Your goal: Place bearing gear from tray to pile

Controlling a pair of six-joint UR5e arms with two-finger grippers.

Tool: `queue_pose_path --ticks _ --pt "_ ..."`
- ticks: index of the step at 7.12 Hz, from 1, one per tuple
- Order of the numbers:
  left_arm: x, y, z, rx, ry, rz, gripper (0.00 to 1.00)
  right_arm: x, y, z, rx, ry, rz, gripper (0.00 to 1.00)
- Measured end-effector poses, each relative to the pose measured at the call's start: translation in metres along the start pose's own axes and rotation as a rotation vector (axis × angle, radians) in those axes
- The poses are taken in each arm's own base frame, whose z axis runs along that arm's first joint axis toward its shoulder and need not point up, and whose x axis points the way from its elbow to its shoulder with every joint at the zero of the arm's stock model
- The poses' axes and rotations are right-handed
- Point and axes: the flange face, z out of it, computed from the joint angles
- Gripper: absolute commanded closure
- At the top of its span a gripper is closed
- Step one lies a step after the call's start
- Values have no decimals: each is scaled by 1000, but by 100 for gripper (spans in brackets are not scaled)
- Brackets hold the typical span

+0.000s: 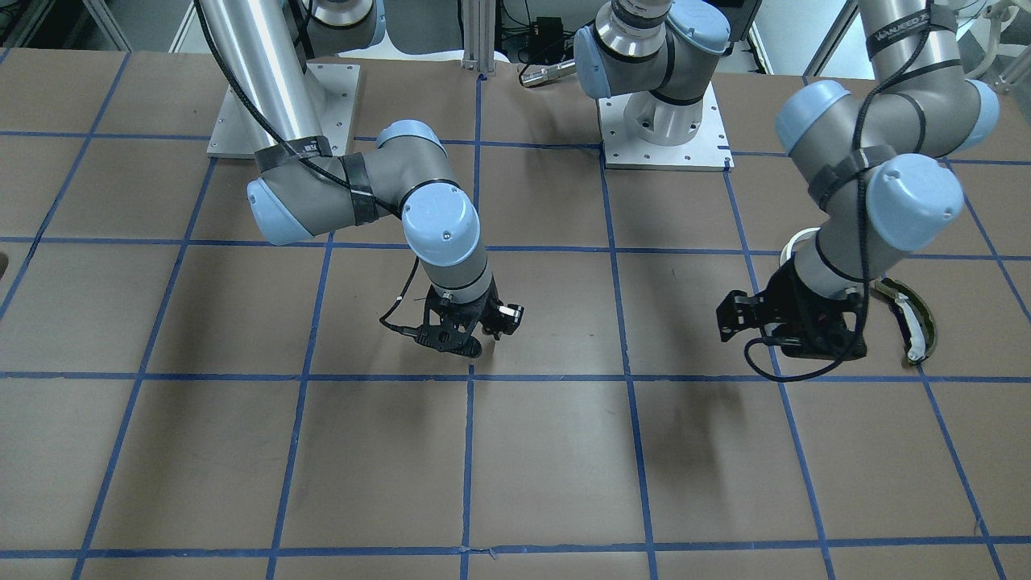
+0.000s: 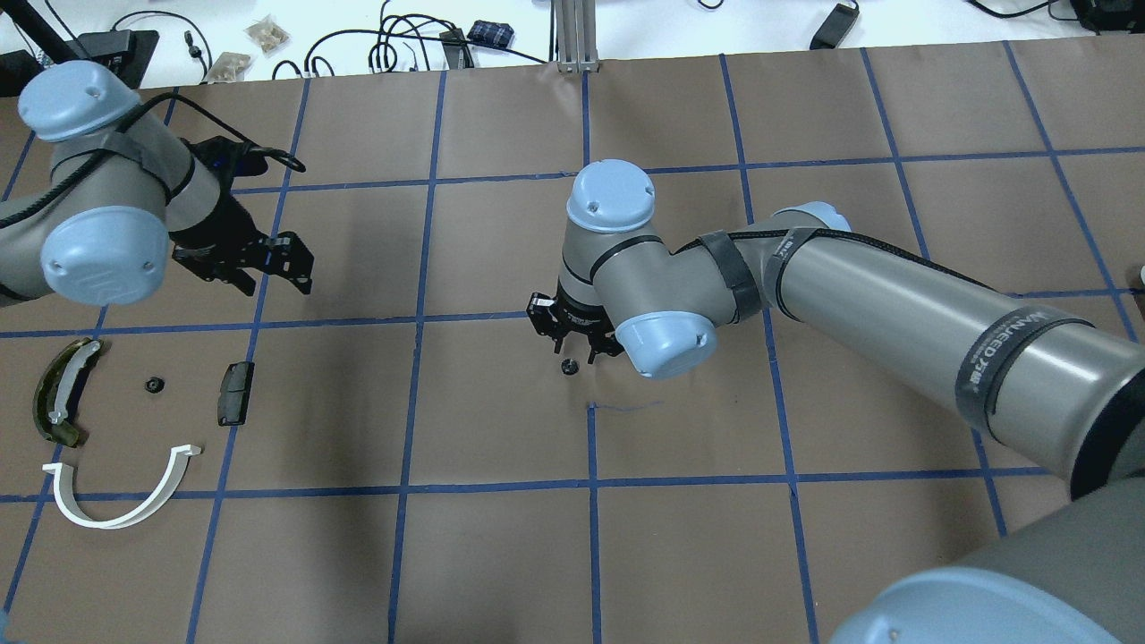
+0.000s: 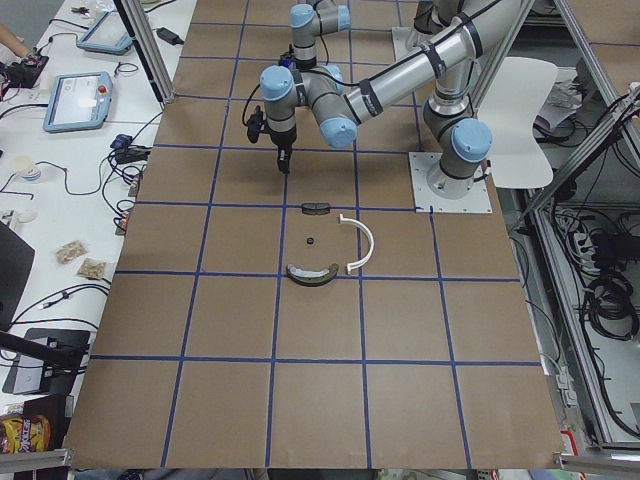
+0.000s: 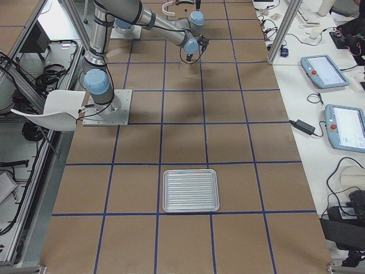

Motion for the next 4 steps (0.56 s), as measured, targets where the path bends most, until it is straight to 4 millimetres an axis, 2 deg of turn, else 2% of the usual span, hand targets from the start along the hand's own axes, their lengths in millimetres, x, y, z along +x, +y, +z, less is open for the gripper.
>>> queue_pose_path --ticks 1,2,4 --pt "48 1 0 4 0 -21 21 11 -11 -26 27 -10 -8 0" --pt "91 5 5 0 9 -65 21 37 -30 -61 45 -6 -35 0" --pt "169 15 24 8 31 -152 21 123 -62 -148 33 36 -120 0"
